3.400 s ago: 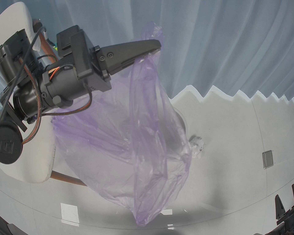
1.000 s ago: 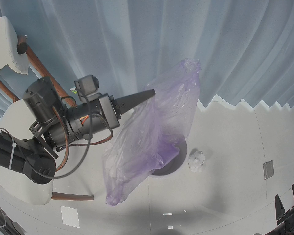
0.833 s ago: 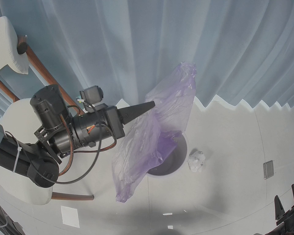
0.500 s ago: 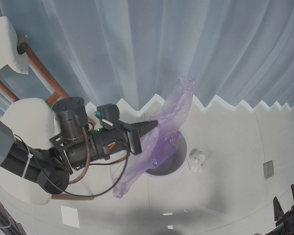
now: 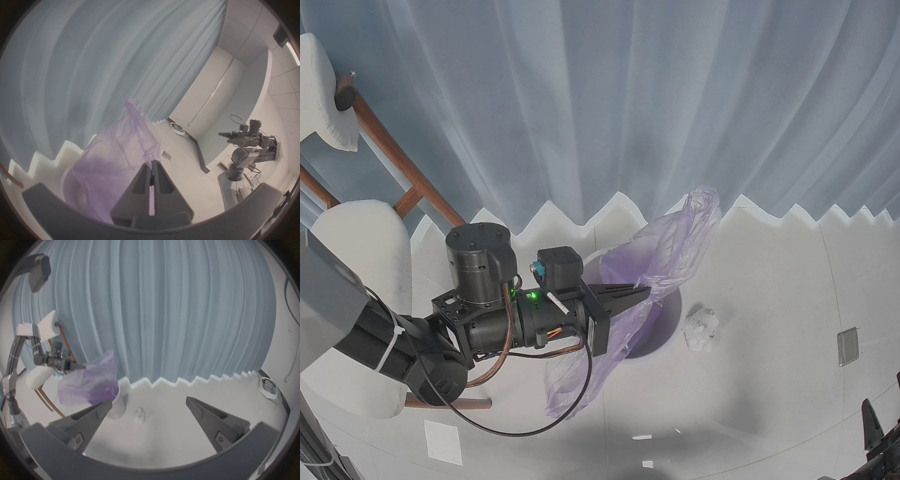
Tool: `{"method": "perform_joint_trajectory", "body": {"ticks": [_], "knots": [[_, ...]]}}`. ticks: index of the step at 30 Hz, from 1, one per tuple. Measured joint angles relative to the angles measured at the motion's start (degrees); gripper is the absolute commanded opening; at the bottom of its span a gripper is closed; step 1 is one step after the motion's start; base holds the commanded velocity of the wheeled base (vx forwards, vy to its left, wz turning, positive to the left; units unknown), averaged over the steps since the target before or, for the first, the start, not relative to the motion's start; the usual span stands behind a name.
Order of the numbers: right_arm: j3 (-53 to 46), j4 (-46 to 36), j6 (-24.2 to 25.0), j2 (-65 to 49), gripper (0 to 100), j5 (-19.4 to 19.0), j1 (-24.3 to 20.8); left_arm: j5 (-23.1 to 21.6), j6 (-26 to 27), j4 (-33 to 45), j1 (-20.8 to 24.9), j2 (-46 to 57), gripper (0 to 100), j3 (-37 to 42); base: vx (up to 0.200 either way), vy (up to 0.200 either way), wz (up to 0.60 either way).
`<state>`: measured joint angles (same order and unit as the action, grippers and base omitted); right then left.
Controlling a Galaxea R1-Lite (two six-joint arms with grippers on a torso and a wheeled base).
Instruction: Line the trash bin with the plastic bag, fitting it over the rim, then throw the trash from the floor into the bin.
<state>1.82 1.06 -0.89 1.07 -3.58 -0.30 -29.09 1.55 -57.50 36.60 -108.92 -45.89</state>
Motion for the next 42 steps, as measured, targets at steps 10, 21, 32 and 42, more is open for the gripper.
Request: {"method": "perform_joint_trajectory", "body": {"ticks": [10, 21, 32, 42], "knots": [[10.0, 2.8, 9.8, 14.2, 100, -2.8, -5.3, 11.1, -3.1, 7.8, 1.7, 2.0, 0, -3.0, 0.0, 0.0, 0.0], [24.0, 4.4, 21.9, 43.9, 100, -4.8, -15.4, 18.1, -5.8, 10.3, 4.5, 4.0, 0, -4.3, 0.0, 0.0, 0.0], [41.1, 5.3, 36.0, 73.8, 100, -5.0, -28.6, 20.9, -7.1, 9.1, 6.9, 5.4, 0, -3.7, 0.0, 0.0, 0.0], [55.8, 5.9, 42.7, 89.6, 100, 1.1, -31.8, 21.4, -5.9, 8.5, 8.1, 6.0, 0, -2.5, 0.0, 0.0, 0.0]]}}
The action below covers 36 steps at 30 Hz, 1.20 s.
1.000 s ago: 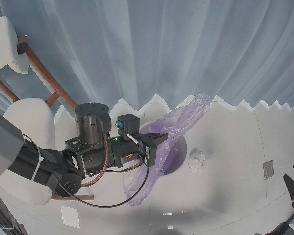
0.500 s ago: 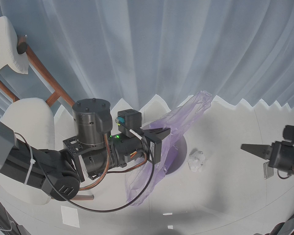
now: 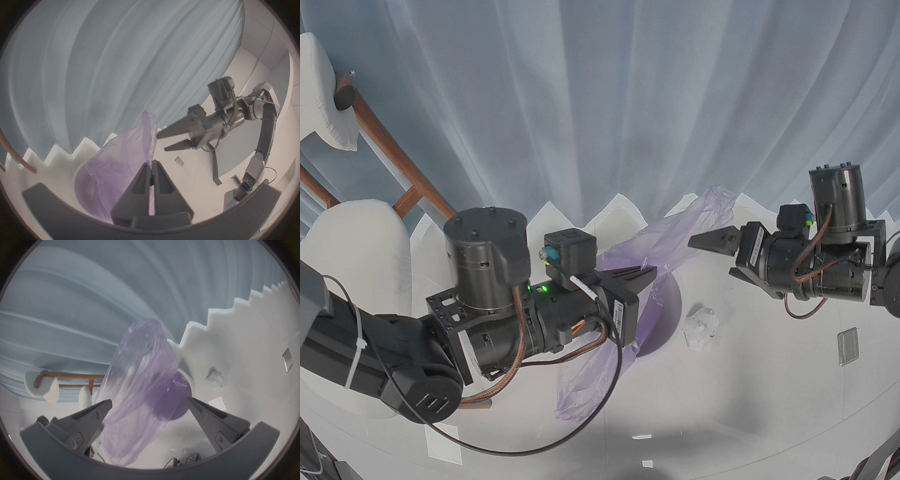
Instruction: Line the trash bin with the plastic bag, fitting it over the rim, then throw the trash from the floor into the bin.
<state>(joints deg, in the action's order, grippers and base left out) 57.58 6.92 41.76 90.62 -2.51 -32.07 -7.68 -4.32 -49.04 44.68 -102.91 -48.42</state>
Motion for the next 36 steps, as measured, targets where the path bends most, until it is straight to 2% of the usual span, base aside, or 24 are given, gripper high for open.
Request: {"method": "perform_joint_trajectory", "body": {"ticks": [10, 23, 24, 31, 36], "knots": [[4.9, -0.4, 0.0, 3.7, 100, 1.5, 5.7, 0.0, 0.2, -0.1, -0.1, 0.4, 0, 0.6, 0.0, 0.0, 0.0], [5.0, -0.3, -1.7, 7.3, 100, 2.7, 4.5, 0.0, 0.2, -0.1, -0.3, 0.5, 0, 0.6, 0.0, 0.0, 0.0], [5.0, -0.3, -1.8, 7.8, 0, 2.7, 4.5, 0.0, 0.1, -0.1, -0.3, 0.6, 0, 0.6, 0.0, 0.0, 0.0], [5.8, -0.1, -1.8, 9.6, 0, 4.3, 4.3, -0.1, 0.0, -0.1, -0.3, 0.6, 0, 0.8, 0.0, 0.0, 0.0], [6.1, 0.0, -2.3, 9.9, 0, 4.2, 4.5, -3.0, 0.2, -0.1, -0.5, 0.6, 0, 1.6, 0.0, 0.0, 0.0]]}}
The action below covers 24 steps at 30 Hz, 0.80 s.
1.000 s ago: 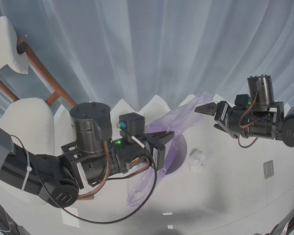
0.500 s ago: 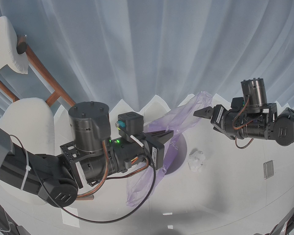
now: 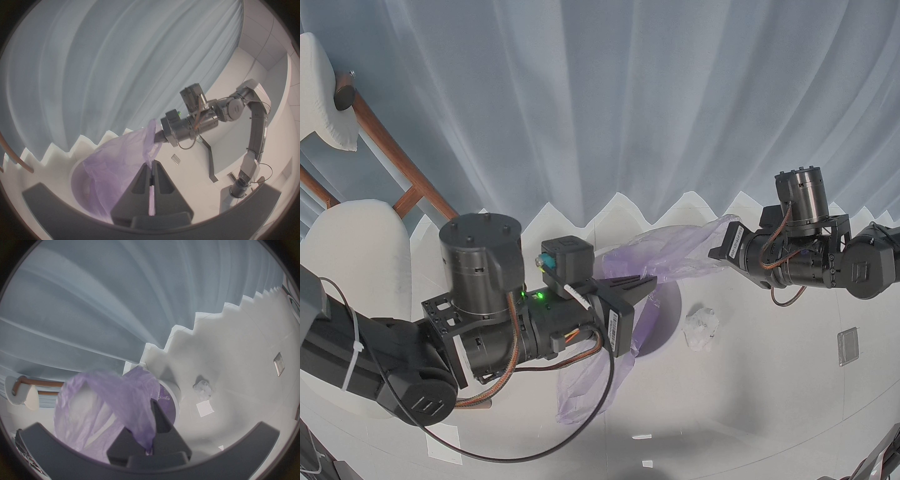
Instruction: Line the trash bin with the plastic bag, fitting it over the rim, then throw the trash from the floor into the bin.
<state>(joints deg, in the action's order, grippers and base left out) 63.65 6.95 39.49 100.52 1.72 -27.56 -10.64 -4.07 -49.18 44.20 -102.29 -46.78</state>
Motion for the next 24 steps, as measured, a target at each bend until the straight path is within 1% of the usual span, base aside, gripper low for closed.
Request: {"method": "perform_joint_trajectory", "body": {"ticks": [4, 7, 8, 11, 13, 18, 24], "knots": [[-0.3, 0.1, -1.7, -0.4, 0, -0.2, 0.8, -1.2, 0.0, -2.5, -0.5, 0.0, 0, 1.4, 0.0, 0.0, 0.0], [-1.6, 0.1, -4.5, -0.9, 0, -0.8, 1.1, -1.5, -0.3, -7.1, -0.7, -0.1, 0, 3.0, 0.0, 0.0, 0.0], [-2.2, 0.1, -5.8, -1.0, 0, -1.1, 1.2, -1.5, -0.3, -8.2, -0.7, -0.1, 100, 3.9, 0.0, 0.0, 0.0], [-4.0, 0.2, -9.0, -1.5, 0, -1.6, 1.3, -1.6, -0.3, -10.0, -0.5, -0.2, 100, 6.5, 0.0, 0.0, 0.0], [-4.6, 0.3, -9.8, -1.7, 0, -1.7, 1.4, -1.5, -0.5, -10.0, -0.6, 0.0, 100, 7.6, 0.0, 0.0, 0.0], [-5.0, 1.4, -10.0, -2.0, 0, -1.8, 1.4, -1.6, -0.8, -10.4, -2.3, 1.3, 100, 9.7, 0.0, 0.0, 0.0], [-5.2, 2.4, -10.0, -1.8, 0, -1.8, 1.5, -3.4, -0.9, -10.4, -4.2, 4.8, 100, 16.7, 0.0, 0.0, 0.0]]}}
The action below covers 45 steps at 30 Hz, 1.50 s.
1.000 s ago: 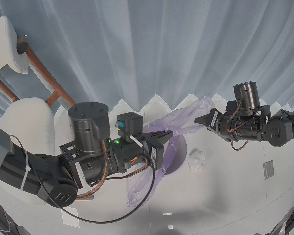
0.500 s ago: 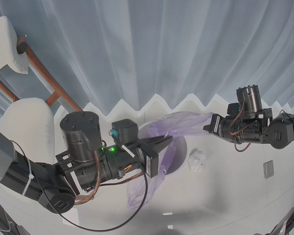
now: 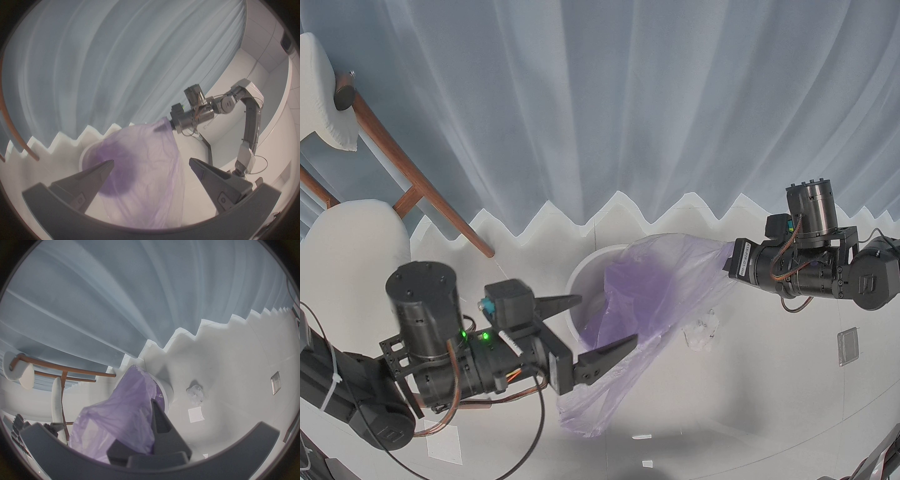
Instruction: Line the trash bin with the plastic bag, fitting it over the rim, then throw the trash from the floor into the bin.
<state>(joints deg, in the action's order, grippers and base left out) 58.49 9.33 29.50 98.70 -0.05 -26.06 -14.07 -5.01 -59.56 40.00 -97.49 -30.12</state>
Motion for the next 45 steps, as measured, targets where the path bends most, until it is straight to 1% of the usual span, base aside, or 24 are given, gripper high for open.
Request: {"method": "perform_joint_trajectory", "body": {"ticks": [5, 12, 17, 21, 26, 32, 33, 35, 39, 42, 45], "knots": [[0.0, 0.2, 0.0, 0.2, 0, 0.0, 0.2, -1.0, 0.1, 0.1, -0.5, 3.3, 100, 9.1, 0.0, 0.0, 0.0], [0.3, 0.3, 0.0, 0.3, 0, 0.1, 0.4, -2.0, 0.5, 0.0, -0.2, 6.1, 100, 18.2, 0.0, 0.0, 0.0], [0.7, 0.3, 0.0, 0.3, 0, 0.3, 0.4, -4.7, 2.1, -0.4, -0.3, 4.8, 100, 19.1, 0.0, 0.0, 0.0], [1.0, 0.3, 0.0, 0.3, 0, 0.3, 0.4, -5.3, 4.6, -2.5, -0.8, 1.6, 100, 18.2, 0.0, 0.0, 0.0], [1.3, 0.3, 0.0, 0.3, 0, 0.3, 0.4, -5.5, 6.0, -9.6, -1.3, -4.7, 100, 16.7, 0.0, 0.0, 0.0], [1.6, 0.2, 0.0, 0.1, 0, 0.4, 0.4, -5.4, 6.2, -22.4, -1.7, -13.7, 100, 15.3, 0.0, 0.0, 0.0], [1.6, 0.2, 0.0, 0.1, 0, 0.4, 0.4, -5.3, 6.0, -23.8, -1.7, -15.1, 0, 15.1, 0.0, 0.0, 0.0], [1.6, 0.1, 0.0, -0.1, 0, 0.4, 0.4, -5.3, 5.1, -26.5, -1.7, -18.5, 0, 14.8, 0.0, 0.0, 0.0], [1.7, 0.0, 0.0, -0.5, 0, 0.4, 0.4, -5.4, 4.0, -28.1, -1.6, -22.0, 0, 14.5, 0.0, 0.0, 0.0], [1.6, 0.0, -0.1, -1.0, 0, 0.4, 0.4, -5.6, 3.2, -28.8, -2.0, -22.2, 0, 14.6, 0.0, 0.0, 0.0], [1.0, 0.0, -0.2, -1.9, 0, 0.3, 0.5, -5.6, 1.3, -28.8, -3.6, -21.1, 0, 14.4, 0.0, 0.0, 0.0]]}}
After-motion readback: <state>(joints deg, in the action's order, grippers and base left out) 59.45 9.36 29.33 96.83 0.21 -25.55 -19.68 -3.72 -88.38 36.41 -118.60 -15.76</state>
